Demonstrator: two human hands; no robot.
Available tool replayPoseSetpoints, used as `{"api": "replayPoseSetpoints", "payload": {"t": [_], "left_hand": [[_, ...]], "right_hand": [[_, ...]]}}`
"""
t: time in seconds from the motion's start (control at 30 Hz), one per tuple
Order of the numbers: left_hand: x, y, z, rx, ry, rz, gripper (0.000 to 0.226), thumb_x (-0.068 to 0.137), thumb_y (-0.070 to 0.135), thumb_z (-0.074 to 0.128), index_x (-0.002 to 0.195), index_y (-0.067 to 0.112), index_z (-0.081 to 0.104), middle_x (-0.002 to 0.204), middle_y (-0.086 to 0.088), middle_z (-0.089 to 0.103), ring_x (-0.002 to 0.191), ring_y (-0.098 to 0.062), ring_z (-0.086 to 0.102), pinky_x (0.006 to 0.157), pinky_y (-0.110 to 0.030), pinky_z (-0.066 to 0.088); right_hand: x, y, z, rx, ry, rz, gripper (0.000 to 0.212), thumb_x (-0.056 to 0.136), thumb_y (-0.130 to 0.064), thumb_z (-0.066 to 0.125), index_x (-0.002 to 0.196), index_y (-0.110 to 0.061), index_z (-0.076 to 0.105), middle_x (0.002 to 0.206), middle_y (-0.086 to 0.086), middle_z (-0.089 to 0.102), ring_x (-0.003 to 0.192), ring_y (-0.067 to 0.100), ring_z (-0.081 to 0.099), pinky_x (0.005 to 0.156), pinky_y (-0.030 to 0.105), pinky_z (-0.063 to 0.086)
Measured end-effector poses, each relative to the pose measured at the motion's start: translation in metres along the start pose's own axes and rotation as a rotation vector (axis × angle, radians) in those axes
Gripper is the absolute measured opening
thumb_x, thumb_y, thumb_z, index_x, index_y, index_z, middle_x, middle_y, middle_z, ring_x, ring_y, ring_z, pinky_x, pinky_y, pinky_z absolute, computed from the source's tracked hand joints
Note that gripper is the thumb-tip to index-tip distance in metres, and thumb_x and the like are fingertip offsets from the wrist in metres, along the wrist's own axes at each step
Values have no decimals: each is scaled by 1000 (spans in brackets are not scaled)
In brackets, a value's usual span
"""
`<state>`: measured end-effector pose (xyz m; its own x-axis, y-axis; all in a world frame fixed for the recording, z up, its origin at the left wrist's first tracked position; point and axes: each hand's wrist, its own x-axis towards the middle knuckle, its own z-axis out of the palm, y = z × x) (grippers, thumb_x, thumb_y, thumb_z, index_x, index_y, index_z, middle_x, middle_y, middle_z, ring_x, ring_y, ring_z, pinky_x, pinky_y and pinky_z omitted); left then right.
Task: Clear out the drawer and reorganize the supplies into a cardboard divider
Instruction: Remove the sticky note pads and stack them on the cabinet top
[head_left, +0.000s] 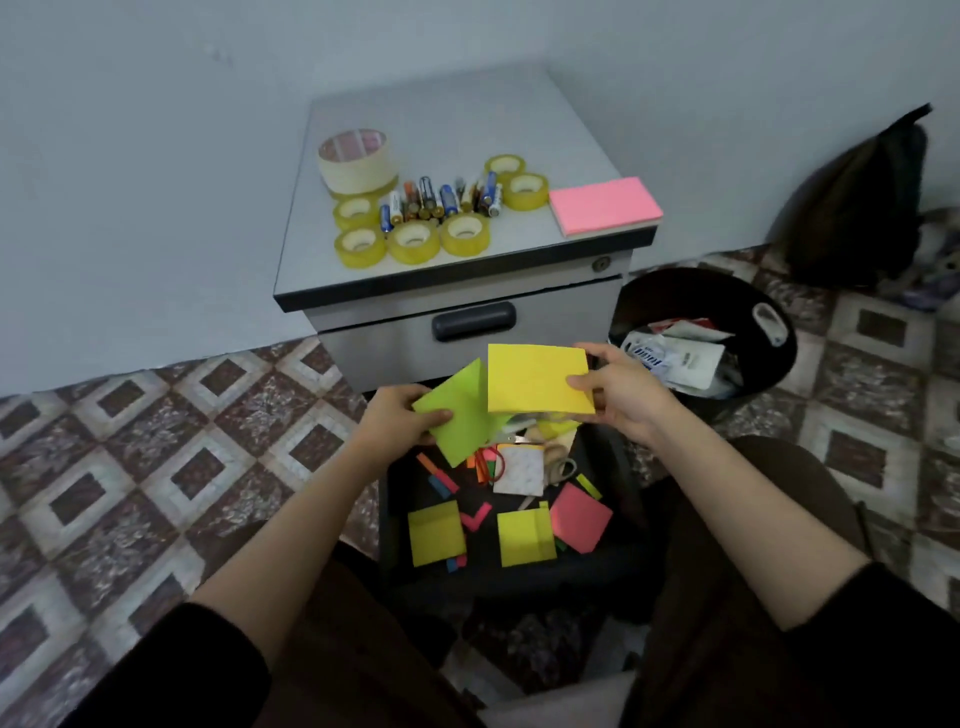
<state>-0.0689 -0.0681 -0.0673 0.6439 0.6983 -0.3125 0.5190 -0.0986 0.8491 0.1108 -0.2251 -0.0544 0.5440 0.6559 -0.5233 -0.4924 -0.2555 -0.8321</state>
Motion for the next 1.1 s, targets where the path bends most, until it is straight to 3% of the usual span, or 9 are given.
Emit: {"api": "replayPoseSetpoints", "payload": {"t": [0.1,0.2,0.33,0.47,0.63,0.73,0.83,0.93,1.1], "left_hand": [[-5,24,-4,-12,-23,48,12,88,3,59,99,7,58,80,-2,60,77,-14,59,59,-12,52],[-4,52,-9,-44,-81,69,15,93,-1,49,94,13,50,85,-5,56,89,-19,58,67,-23,56],[-6,97,-17,-63,-178,154,18,94,-2,47,95,16,49,82,-5,59,72,-13,63,58,-23,56],[6,137,-23,-141,-148,226,19,91,-4,51,100,12,51,78,-6,61,59,-6,64,53,-21,54],[39,182,-15,-313,-88,201,24,91,-7,48,107,10,54,86,-3,61,61,-5,66,54,-18,54],[64,203,-2,-360,-72,156,28,92,-7,46,115,8,51,90,-5,59,75,-15,62,65,-22,56],[90,218,14,-336,-100,118,28,93,-7,44,115,8,53,91,-4,59,78,-14,59,82,-29,49],[113,227,28,-290,-122,79,22,93,-7,43,104,7,56,87,-5,59,75,-13,58,74,-25,55],[134,230,44,-196,-156,52,30,93,-8,44,121,-3,52,89,-8,60,78,-16,58,88,-33,46]], "right_hand": [[-6,-22,-9,-3,28,-84,40,90,7,50,117,-21,49,90,5,56,73,20,54,55,31,44],[-10,-49,-17,44,45,-141,39,91,7,49,119,-21,50,88,6,53,70,19,49,45,26,42],[-13,-89,-29,110,33,-210,39,92,8,46,120,-20,47,87,7,52,66,18,50,38,18,43],[-11,-127,-44,157,80,-282,28,92,8,44,104,-18,48,87,7,51,67,18,51,38,15,44],[0,-164,-62,247,167,-366,28,94,9,39,111,-13,45,84,7,51,64,21,53,37,14,43],[10,-177,-78,308,208,-383,25,95,8,36,110,-10,45,83,9,50,65,24,54,36,13,41],[23,-183,-95,344,243,-373,24,96,7,35,112,-8,45,85,10,50,67,24,55,36,13,41],[33,-183,-106,354,256,-362,24,96,6,34,113,-8,44,84,10,49,67,24,54,35,13,41],[46,-178,-117,394,270,-322,31,96,6,35,122,-7,46,84,11,48,66,24,53,35,13,39]]}}
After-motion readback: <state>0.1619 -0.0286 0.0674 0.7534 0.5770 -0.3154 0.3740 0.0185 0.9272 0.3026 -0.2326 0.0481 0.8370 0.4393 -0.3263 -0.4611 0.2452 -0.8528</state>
